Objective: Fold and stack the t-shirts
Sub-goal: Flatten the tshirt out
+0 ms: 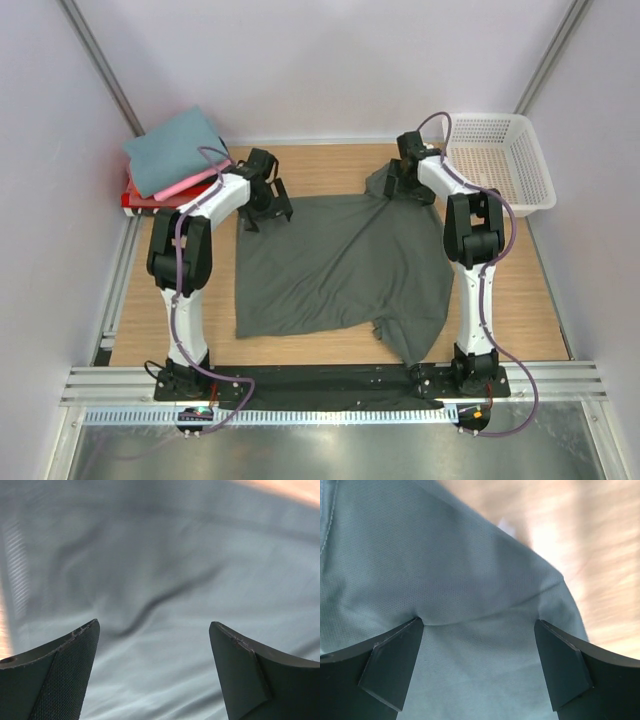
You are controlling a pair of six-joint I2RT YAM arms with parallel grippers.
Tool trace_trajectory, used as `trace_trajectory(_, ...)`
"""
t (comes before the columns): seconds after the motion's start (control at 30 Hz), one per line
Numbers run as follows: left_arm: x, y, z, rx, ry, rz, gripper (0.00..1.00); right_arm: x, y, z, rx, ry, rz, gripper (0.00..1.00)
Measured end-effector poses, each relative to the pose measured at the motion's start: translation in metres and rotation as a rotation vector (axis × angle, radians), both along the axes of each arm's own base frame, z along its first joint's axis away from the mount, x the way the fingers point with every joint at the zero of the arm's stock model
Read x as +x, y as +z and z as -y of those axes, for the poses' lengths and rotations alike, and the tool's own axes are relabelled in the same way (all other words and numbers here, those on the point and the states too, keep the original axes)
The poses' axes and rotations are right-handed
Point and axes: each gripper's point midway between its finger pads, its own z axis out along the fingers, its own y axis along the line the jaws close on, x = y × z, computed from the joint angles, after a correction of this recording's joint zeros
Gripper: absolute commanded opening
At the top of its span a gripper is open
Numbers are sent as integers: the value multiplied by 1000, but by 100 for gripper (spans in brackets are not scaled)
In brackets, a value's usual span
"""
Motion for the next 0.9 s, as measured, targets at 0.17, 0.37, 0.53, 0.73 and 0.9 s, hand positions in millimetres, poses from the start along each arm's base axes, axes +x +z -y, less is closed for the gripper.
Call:
trace_trajectory(0.17, 16, 29, 12, 3, -35, 65, 91, 45, 3, 28, -17, -61, 45, 100)
trace_trajectory(0.37, -5, 65, 8, 42, -63, 121, 91, 51, 5, 18, -8, -14, 32, 100)
trace_trajectory(0.53, -77, 99, 6, 45, -113, 170, 91, 5, 33, 10, -20, 33, -18, 100)
trace_trajectory(0.73, -156, 92, 0, 7, -148, 180, 91, -87, 141, 35, -61, -43, 155, 100)
trace_trajectory(0.9, -192, 63, -15, 10, -131, 121, 90, -184, 177, 60, 60, -181, 318, 100)
